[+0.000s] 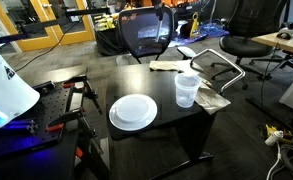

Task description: Take the pen out of the cup and set it on the table

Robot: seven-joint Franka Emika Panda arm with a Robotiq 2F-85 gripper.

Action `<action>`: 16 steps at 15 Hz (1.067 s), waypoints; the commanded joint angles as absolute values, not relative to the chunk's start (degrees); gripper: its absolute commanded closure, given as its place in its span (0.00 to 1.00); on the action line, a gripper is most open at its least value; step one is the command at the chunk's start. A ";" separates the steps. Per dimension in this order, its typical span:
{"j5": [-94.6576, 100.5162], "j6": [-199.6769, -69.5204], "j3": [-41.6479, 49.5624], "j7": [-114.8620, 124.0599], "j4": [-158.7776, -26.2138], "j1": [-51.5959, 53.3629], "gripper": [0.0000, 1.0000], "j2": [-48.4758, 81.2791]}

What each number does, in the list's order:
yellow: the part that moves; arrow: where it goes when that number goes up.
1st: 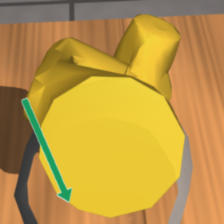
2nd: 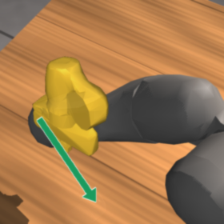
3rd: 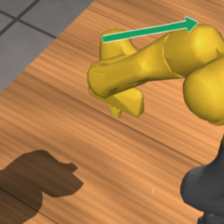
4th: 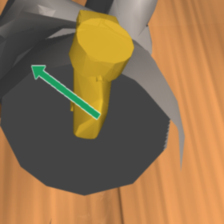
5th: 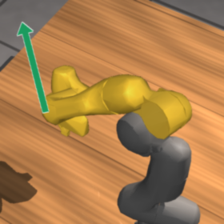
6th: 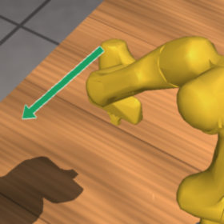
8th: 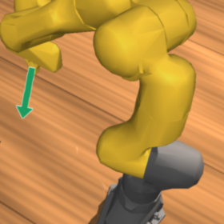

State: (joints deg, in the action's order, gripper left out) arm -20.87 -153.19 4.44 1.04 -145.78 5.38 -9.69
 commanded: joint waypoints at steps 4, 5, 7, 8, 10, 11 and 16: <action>-22.05 -150.65 -0.27 -1.57 -148.07 7.49 0.96 -8.16; -22.25 -150.33 -0.95 -1.62 -148.16 7.80 0.96 -7.57; -21.41 -149.78 -2.58 -0.63 -147.95 8.21 0.96 -5.24; -19.78 -149.36 -3.51 0.87 -147.61 8.09 0.96 -3.80; -17.39 -149.08 -5.11 2.63 -146.80 8.16 0.96 -0.43; -15.60 -148.81 -5.74 4.13 -146.42 8.09 0.96 0.86; -6.39 -149.81 -7.16 12.67 -143.88 9.09 0.96 8.49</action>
